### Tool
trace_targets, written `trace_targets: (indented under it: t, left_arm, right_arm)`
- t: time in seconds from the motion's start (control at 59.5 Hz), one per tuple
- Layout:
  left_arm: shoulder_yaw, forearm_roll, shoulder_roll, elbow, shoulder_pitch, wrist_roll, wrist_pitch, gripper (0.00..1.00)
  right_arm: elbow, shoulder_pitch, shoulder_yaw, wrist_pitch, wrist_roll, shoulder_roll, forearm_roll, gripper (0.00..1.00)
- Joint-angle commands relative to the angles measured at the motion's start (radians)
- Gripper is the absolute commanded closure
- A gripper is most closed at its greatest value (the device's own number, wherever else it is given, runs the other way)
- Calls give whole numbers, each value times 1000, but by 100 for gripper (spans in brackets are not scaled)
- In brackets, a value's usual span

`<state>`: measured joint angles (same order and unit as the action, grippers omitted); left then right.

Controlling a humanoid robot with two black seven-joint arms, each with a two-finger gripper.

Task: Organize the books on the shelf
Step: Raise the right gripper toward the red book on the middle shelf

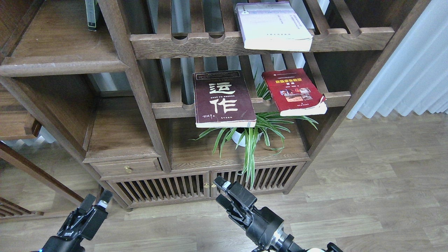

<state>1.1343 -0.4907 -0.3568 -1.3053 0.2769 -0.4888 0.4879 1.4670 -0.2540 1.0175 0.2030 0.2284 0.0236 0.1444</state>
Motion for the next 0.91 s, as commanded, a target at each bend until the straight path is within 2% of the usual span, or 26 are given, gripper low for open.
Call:
trace_targets:
  t: [0.0,0.235,0.303,0.336,0.37,0.471,0.706,0.892]
  left_arm:
    - [10,12,27,23,-19,0,1,0]
    - [1,15,61,21,-15,0,1,0]
    - [-1,15,61,21,-12,0,1,0]
    - [-1,15,62,20,-10,0,1,0]
    - [11,15,62,21,-10,0,1,0]
    - [15,15,62,23,-10,0,1,0]
    - [25,15,62,23,-8,0,1,0]
    - [30,15,73,27,-10,0,1,0]
  right_arm:
    - [-11,16,4,1,0,-1,0,1]
    - [-51,47,-7,7,-1,10,0,1]
    - [-63,65,-20,36,0,25,0,1]
    - [-71,73,-25,68,0,33,0,1]
    - [-97,90,-28,162,2,44,0,1]
    - [-131,96,-30,283,2,36,0,1]
    - [-313,205,-30,286,0,27,-2,1]
    - [-326,245,-28,286,0,26,6,1]
